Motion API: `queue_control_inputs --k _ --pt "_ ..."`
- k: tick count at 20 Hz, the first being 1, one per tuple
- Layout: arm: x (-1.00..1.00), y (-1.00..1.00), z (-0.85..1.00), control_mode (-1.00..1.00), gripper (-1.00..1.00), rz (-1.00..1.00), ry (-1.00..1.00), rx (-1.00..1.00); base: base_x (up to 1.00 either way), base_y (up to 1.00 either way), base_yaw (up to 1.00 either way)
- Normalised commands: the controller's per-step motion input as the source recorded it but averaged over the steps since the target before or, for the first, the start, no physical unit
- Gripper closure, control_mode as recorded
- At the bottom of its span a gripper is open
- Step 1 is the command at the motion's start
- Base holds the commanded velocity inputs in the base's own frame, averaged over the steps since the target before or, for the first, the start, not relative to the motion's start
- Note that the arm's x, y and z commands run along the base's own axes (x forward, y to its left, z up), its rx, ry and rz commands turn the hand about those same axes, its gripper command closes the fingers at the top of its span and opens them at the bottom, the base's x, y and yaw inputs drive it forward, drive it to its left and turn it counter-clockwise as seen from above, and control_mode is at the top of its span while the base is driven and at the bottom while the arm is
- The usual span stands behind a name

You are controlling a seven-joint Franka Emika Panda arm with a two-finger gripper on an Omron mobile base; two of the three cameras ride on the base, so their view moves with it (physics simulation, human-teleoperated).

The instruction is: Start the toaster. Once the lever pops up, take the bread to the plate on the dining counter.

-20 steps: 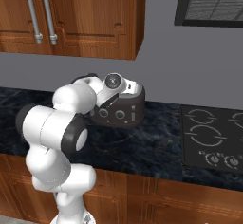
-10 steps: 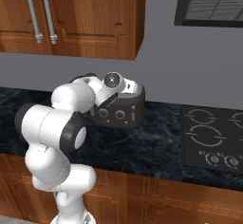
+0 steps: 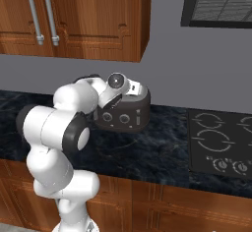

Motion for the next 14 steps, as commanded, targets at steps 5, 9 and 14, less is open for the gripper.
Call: queue_control_inputs --k 5,9,14 --pt "0.06 0.00 0.00 -1.00 -1.00 0.00 0.01 0.00 0.00 0.00 0.00" --pt "0.08 0.02 0.00 -1.00 -1.00 0.00 0.02 0.00 0.00 0.00 0.00" --pt "0.09 0.01 0.00 -1.00 -1.00 0.00 0.02 0.00 0.00 0.00 0.00"
